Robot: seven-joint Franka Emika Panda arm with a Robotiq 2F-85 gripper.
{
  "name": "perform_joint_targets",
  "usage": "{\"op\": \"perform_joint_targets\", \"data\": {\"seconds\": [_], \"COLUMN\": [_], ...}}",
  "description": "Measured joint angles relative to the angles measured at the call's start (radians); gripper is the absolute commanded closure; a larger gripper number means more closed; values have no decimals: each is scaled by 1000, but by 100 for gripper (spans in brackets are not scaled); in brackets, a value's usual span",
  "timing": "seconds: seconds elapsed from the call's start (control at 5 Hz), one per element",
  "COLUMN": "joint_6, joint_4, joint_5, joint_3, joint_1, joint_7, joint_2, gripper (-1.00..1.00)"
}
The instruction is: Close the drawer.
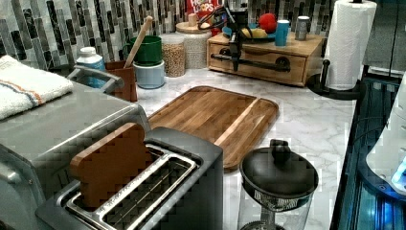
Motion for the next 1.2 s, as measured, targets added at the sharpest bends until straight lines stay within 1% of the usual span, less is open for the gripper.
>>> {"op": "perform_joint_targets", "data": {"seconds": [0.2,0.4,1.2], "joint_6": [-6,-40,-63], "joint_4": [0,6,19], "joint_5": [-49,-72,-70], "joint_3": [-1,-8,-17], "joint_1": [15,26,29], "joint_7": [0,2,4], "joint_2": [0,0,2], "gripper": [100,100,100]}}
